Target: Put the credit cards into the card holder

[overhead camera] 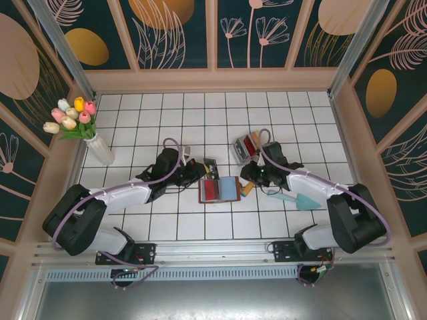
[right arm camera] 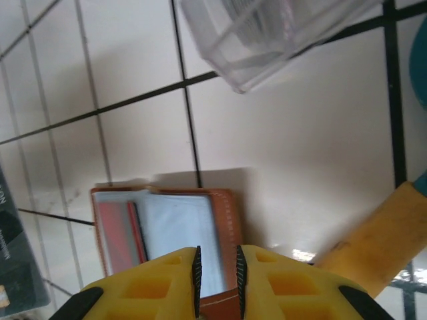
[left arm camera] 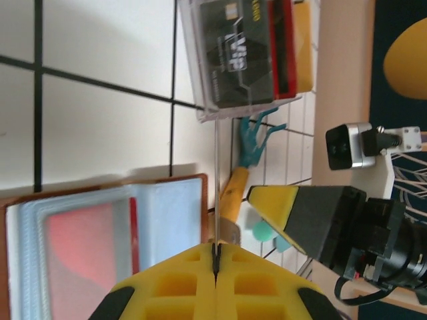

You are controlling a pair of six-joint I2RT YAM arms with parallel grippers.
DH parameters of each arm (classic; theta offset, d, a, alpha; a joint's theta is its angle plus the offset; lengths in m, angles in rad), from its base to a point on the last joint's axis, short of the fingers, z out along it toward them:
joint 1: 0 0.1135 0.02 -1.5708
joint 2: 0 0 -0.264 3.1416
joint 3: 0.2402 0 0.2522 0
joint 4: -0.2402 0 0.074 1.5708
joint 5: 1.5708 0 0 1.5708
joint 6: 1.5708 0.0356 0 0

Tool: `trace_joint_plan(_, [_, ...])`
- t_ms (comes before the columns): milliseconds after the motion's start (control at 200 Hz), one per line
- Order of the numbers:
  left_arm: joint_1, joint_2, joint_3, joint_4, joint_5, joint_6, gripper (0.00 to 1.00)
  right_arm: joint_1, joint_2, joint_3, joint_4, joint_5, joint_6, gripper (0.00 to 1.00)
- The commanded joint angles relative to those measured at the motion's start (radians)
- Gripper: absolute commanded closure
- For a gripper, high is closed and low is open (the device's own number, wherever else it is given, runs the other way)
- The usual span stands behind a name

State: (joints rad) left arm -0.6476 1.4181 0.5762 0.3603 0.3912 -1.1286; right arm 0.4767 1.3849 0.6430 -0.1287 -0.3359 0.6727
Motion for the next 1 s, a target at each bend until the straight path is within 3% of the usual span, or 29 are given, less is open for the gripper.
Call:
trace_joint_plan(0, [-0.02,0.019,0.024,-0.078,0.002,0.056,1.0,0.012,0.034,-0.009,-0.013,0.079,-0.035,0.76])
trace_joint_plan(200, [-0.049,0.065,0.073,-0.117,-0.002,0.084,1.0,0.013,0.09,0.001,-0.116,0.163,-0.091,0.76])
trace_joint_plan(395, [-0.081,0.106,0.114,-0.167,-0.006,0.121,1.0,0.002,-0.007,-0.018,-0.264,0.346,-0.096,0.77])
trace_joint_plan(545, [-0.088,0.126,0.112,-0.174,-0.016,0.128,1.0,0.026,-0.07,0.032,-0.261,0.329,-0.102,0.76])
trace_joint_plan(681, [-0.091,0.12,0.102,-0.192,-0.053,0.123,1.0,0.138,-0.095,0.11,-0.205,0.298,-0.09,0.75])
trace_joint_plan(826, [-0.092,0.096,0.083,-0.223,-0.105,0.116,1.0,0.246,-0.049,0.158,-0.078,0.187,-0.048,0.76])
trace_joint_plan(996, [-0.091,0.115,0.077,-0.193,-0.057,0.118,1.0,0.296,0.046,0.153,-0.016,0.153,-0.01,0.77])
